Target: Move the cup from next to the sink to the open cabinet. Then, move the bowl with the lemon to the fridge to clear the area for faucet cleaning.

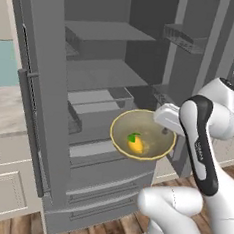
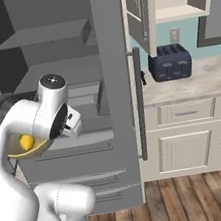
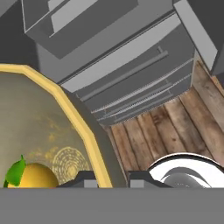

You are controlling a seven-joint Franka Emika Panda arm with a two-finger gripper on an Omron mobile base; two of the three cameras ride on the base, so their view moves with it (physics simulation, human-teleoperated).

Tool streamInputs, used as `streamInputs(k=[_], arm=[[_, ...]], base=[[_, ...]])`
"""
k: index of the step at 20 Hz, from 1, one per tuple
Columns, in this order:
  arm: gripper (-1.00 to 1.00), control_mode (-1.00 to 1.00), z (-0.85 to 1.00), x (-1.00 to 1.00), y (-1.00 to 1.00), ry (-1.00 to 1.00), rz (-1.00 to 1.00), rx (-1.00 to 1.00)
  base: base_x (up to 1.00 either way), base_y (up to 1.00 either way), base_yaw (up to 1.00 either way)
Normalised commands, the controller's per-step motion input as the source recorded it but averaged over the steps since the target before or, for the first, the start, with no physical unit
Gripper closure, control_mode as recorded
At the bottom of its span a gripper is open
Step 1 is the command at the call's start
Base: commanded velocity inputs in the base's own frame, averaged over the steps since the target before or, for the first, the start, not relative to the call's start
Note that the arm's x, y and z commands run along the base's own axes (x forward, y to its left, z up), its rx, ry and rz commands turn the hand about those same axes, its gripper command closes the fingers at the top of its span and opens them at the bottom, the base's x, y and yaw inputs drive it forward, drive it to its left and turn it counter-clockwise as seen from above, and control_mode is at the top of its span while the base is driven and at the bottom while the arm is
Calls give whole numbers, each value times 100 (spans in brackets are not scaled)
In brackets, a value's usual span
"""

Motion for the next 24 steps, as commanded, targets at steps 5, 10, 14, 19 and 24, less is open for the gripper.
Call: streamInputs(k=[5, 10, 14, 19, 24], arm=[[100, 100, 0, 0, 0, 0, 0, 0], [100, 100, 0, 0, 0, 0, 0, 0], [100, 100, 0, 0, 0, 0, 0, 0], [100, 100, 0, 0, 0, 0, 0, 0], [100, -100, 16, 85, 19, 0, -32, 0]], base=[[36, 0, -1], [74, 27, -9], [67, 43, -8], [66, 12, -13], [0, 0, 0]])
